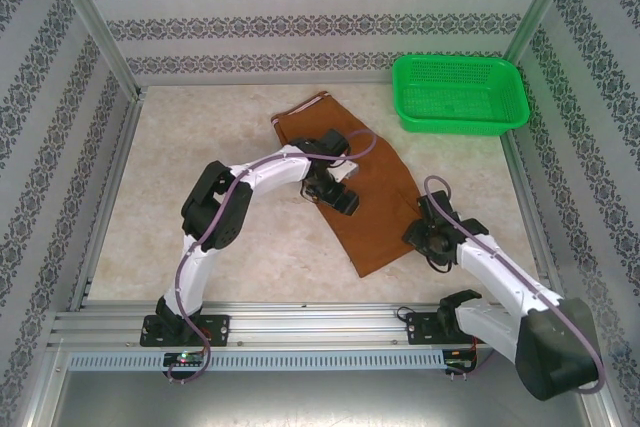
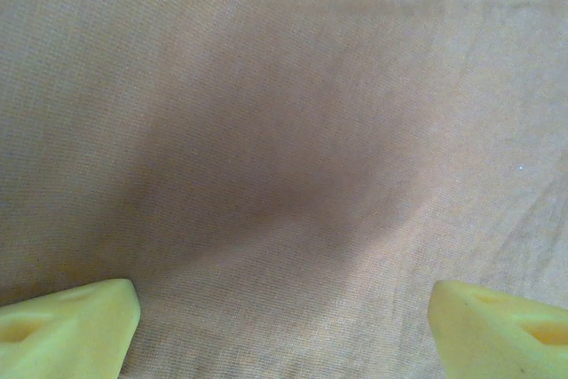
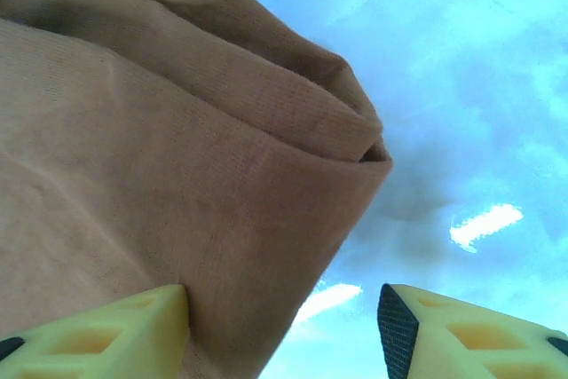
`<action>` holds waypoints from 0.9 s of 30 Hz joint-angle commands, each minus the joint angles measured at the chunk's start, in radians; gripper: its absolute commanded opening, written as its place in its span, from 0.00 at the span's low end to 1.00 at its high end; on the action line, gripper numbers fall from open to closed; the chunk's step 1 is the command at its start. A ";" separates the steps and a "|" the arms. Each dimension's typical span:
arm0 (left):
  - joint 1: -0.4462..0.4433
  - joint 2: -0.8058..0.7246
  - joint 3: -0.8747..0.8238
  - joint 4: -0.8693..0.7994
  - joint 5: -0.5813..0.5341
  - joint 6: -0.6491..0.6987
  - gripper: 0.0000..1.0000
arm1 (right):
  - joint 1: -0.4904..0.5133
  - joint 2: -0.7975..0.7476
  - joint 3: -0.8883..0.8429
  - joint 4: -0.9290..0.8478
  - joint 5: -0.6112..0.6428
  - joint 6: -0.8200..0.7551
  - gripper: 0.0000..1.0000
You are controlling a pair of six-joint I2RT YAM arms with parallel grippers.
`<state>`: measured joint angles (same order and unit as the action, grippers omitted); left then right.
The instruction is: Roll up the long pants
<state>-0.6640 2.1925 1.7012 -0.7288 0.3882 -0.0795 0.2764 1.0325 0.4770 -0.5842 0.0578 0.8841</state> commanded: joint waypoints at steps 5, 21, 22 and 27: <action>0.030 -0.028 -0.061 -0.029 0.004 0.102 0.86 | -0.013 0.090 -0.015 0.152 0.014 -0.003 0.59; -0.389 -0.504 -0.466 0.242 -0.491 0.258 0.89 | -0.002 -0.002 0.020 0.069 -0.076 0.062 0.00; -0.419 -0.501 -0.468 0.244 -0.497 0.254 0.89 | 0.003 -0.007 0.019 0.065 -0.082 0.065 0.00; -0.508 -0.453 -0.473 0.315 -0.438 0.196 0.91 | 0.030 -0.027 0.003 0.050 -0.088 0.086 0.00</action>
<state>-1.1549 1.7042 1.2453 -0.4767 -0.0353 0.1352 0.2882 1.0271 0.4831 -0.5079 0.0040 0.9379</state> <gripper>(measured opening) 0.908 0.068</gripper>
